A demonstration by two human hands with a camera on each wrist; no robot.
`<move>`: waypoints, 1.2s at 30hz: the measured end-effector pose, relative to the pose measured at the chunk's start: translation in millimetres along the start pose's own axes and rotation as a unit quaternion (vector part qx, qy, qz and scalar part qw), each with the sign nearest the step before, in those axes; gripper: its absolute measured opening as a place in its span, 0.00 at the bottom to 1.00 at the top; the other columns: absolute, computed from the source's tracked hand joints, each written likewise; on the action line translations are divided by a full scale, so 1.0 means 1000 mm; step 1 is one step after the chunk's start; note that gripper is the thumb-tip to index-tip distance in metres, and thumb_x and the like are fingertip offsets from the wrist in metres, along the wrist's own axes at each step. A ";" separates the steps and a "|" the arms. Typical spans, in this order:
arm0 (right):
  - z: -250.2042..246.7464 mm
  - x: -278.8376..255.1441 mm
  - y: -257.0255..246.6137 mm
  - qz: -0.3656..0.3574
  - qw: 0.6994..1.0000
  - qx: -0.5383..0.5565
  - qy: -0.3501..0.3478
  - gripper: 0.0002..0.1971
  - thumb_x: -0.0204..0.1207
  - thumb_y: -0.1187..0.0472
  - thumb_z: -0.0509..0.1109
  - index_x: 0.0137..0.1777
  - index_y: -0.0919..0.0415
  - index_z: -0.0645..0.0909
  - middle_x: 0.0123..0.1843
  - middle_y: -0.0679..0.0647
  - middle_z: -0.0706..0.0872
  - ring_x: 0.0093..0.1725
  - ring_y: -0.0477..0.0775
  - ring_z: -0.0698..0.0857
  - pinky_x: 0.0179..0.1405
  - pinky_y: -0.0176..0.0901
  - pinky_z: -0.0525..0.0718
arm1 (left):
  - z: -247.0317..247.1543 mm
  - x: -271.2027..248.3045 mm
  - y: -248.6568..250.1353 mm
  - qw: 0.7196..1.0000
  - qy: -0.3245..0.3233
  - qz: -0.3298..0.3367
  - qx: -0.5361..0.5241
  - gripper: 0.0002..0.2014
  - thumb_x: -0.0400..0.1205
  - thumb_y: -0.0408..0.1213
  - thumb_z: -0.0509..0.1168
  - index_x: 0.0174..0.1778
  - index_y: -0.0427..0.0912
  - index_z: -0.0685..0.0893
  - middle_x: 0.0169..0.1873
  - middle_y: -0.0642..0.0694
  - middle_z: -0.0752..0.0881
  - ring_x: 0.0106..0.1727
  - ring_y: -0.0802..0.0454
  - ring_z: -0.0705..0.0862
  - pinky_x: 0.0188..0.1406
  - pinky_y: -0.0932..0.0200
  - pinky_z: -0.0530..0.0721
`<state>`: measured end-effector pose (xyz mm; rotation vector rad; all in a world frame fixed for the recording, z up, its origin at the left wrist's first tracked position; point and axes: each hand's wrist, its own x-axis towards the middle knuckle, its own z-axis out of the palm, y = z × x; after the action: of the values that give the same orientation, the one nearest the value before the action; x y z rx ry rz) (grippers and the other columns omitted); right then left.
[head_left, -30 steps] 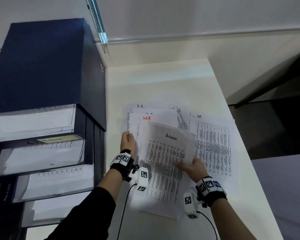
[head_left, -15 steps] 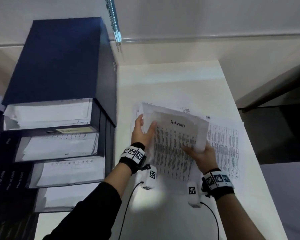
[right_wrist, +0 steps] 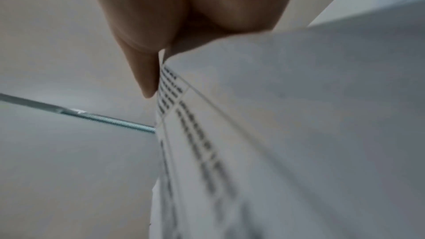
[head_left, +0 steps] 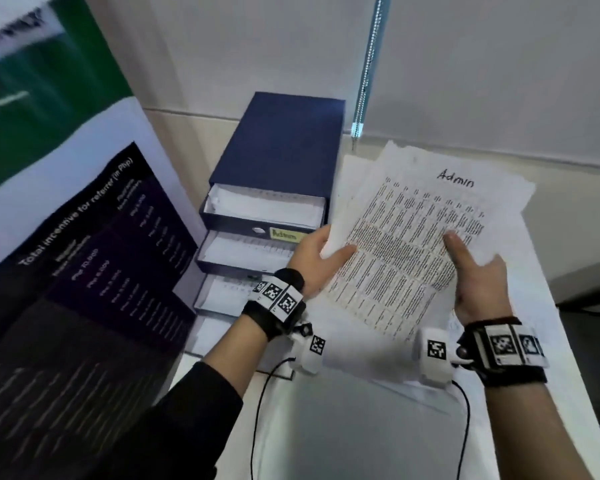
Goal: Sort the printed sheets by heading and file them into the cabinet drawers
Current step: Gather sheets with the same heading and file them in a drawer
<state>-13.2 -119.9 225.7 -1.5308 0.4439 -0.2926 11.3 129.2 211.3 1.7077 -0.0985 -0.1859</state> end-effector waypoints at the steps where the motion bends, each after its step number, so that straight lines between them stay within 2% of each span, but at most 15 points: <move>1: 0.010 -0.009 -0.003 0.006 0.999 -0.018 -0.032 0.55 0.57 0.33 0.82 0.79 0.62 0.65 0.67 0.51 0.82 0.67 0.54 0.81 0.71 0.59 0.76 | -0.013 -0.009 0.000 1.000 0.007 0.001 0.002 0.20 0.82 0.42 0.70 0.70 0.45 0.79 0.61 0.52 0.88 0.60 0.58 0.87 0.63 0.52 0.85; 6: 0.062 -0.061 0.012 0.021 0.979 -0.109 -0.170 0.42 0.64 0.40 0.82 0.75 0.50 0.70 0.68 0.46 0.83 0.65 0.51 0.83 0.65 0.59 0.82 | -0.082 -0.052 -0.013 0.995 0.091 -0.038 -0.024 0.26 0.80 0.43 0.70 0.75 0.52 0.72 0.64 0.49 0.84 0.62 0.51 0.86 0.61 0.49 0.85; 8: 0.087 -0.073 0.018 0.028 0.981 -0.090 -0.170 0.43 0.64 0.41 0.81 0.78 0.49 0.66 0.72 0.48 0.81 0.68 0.53 0.82 0.65 0.65 0.82 | -0.107 -0.065 -0.015 0.993 0.103 -0.046 -0.027 0.20 0.82 0.36 0.68 0.70 0.51 0.75 0.58 0.49 0.87 0.55 0.57 0.89 0.54 0.58 0.88; 11: 0.127 -0.084 0.018 0.013 0.974 -0.138 -0.180 0.41 0.73 0.39 0.72 0.83 0.50 0.60 0.82 0.49 0.68 0.79 0.54 0.70 0.77 0.65 0.70 | -0.141 -0.081 -0.011 0.993 0.097 -0.062 -0.032 0.15 0.87 0.28 0.60 0.68 0.44 0.78 0.52 0.52 0.87 0.44 0.64 0.88 0.40 0.74 0.83; 13: 0.150 -0.086 0.015 -0.024 0.963 -0.159 -0.214 0.30 0.79 0.45 0.66 0.80 0.50 0.66 0.77 0.50 0.76 0.74 0.55 0.76 0.74 0.63 0.74 | -0.159 -0.089 -0.010 0.993 0.080 -0.085 -0.035 0.15 0.89 0.31 0.57 0.70 0.43 0.77 0.56 0.47 0.86 0.43 0.63 0.88 0.38 0.73 0.84; 17: 0.163 -0.091 -0.002 -0.088 0.944 -0.164 -0.272 0.21 0.82 0.56 0.67 0.74 0.53 0.74 0.66 0.45 0.84 0.63 0.44 0.84 0.64 0.48 0.82 | -0.184 -0.098 -0.017 0.989 0.089 -0.115 -0.031 0.16 0.89 0.35 0.57 0.73 0.41 0.76 0.61 0.45 0.87 0.51 0.57 0.89 0.47 0.68 0.87; 19: 0.164 -0.093 -0.009 -0.114 0.921 -0.187 -0.323 0.19 0.81 0.55 0.70 0.71 0.50 0.76 0.62 0.40 0.85 0.55 0.30 0.85 0.51 0.33 0.84 | -0.190 -0.102 -0.020 0.988 0.099 -0.116 -0.035 0.17 0.88 0.37 0.59 0.74 0.44 0.77 0.59 0.50 0.89 0.55 0.56 0.89 0.57 0.60 0.87; 21: 0.168 -0.095 -0.014 -0.130 0.892 -0.228 -0.369 0.18 0.79 0.54 0.71 0.68 0.48 0.76 0.59 0.40 0.86 0.49 0.30 0.86 0.38 0.28 0.83 | -0.194 -0.102 -0.025 0.986 0.110 -0.121 -0.040 0.18 0.87 0.39 0.62 0.73 0.47 0.78 0.59 0.50 0.89 0.55 0.55 0.89 0.64 0.50 0.85; 23: 0.170 -0.087 -0.018 -0.130 0.898 -0.221 -0.358 0.20 0.78 0.52 0.73 0.69 0.50 0.78 0.60 0.44 0.88 0.53 0.39 0.88 0.43 0.36 0.86 | -0.193 -0.100 -0.026 0.987 0.102 -0.114 -0.045 0.18 0.87 0.35 0.61 0.74 0.47 0.76 0.61 0.48 0.88 0.55 0.53 0.89 0.62 0.50 0.86; 26: 0.175 -0.067 -0.024 -0.080 0.939 -0.161 -0.294 0.18 0.78 0.54 0.74 0.67 0.50 0.79 0.60 0.48 0.89 0.56 0.49 0.89 0.55 0.51 0.88 | -0.193 -0.094 -0.025 0.987 0.084 -0.123 -0.061 0.27 0.86 0.32 0.63 0.81 0.44 0.66 0.62 0.48 0.87 0.54 0.53 0.89 0.48 0.62 0.89; 28: 0.181 -0.058 -0.023 -0.012 0.951 -0.124 -0.282 0.16 0.79 0.59 0.72 0.66 0.54 0.80 0.61 0.54 0.89 0.55 0.55 0.90 0.55 0.59 0.88 | -0.192 -0.090 -0.023 0.988 0.073 -0.127 -0.039 0.23 0.85 0.33 0.65 0.77 0.43 0.73 0.59 0.47 0.88 0.52 0.51 0.90 0.51 0.57 0.89; 30: 0.185 -0.053 -0.022 0.030 0.954 -0.124 -0.271 0.17 0.81 0.63 0.70 0.69 0.59 0.77 0.61 0.58 0.88 0.53 0.57 0.90 0.51 0.58 0.89 | -0.191 -0.086 -0.021 0.989 0.079 -0.122 -0.022 0.20 0.84 0.34 0.67 0.73 0.43 0.77 0.56 0.46 0.89 0.51 0.49 0.91 0.54 0.53 0.88; 32: 0.186 -0.049 -0.017 0.073 0.959 -0.112 -0.249 0.19 0.80 0.64 0.70 0.70 0.61 0.75 0.59 0.59 0.89 0.51 0.59 0.91 0.49 0.60 0.90 | -0.195 -0.082 -0.017 0.987 0.114 -0.109 -0.028 0.17 0.83 0.35 0.69 0.68 0.44 0.78 0.49 0.50 0.90 0.43 0.55 0.91 0.45 0.58 0.89; 34: 0.187 -0.047 -0.012 0.119 0.957 -0.087 -0.250 0.20 0.80 0.63 0.70 0.71 0.62 0.75 0.58 0.60 0.90 0.53 0.63 0.91 0.56 0.69 0.86 | -0.200 -0.078 -0.012 0.980 0.161 -0.104 -0.060 0.12 0.82 0.37 0.70 0.61 0.43 0.80 0.44 0.48 0.90 0.36 0.58 0.89 0.39 0.61 0.87; 36: 0.190 -0.052 -0.014 0.164 0.949 -0.058 -0.262 0.21 0.80 0.63 0.70 0.72 0.62 0.74 0.61 0.60 0.89 0.56 0.62 0.90 0.60 0.70 0.84 | -0.205 -0.073 -0.008 0.965 0.204 -0.116 -0.118 0.10 0.81 0.39 0.72 0.55 0.41 0.82 0.44 0.44 0.89 0.38 0.53 0.87 0.44 0.57 0.85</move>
<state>27.5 72.4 241.7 -1.5475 0.2848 0.4029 -24.2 342.4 236.3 1.4834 0.4164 -0.0137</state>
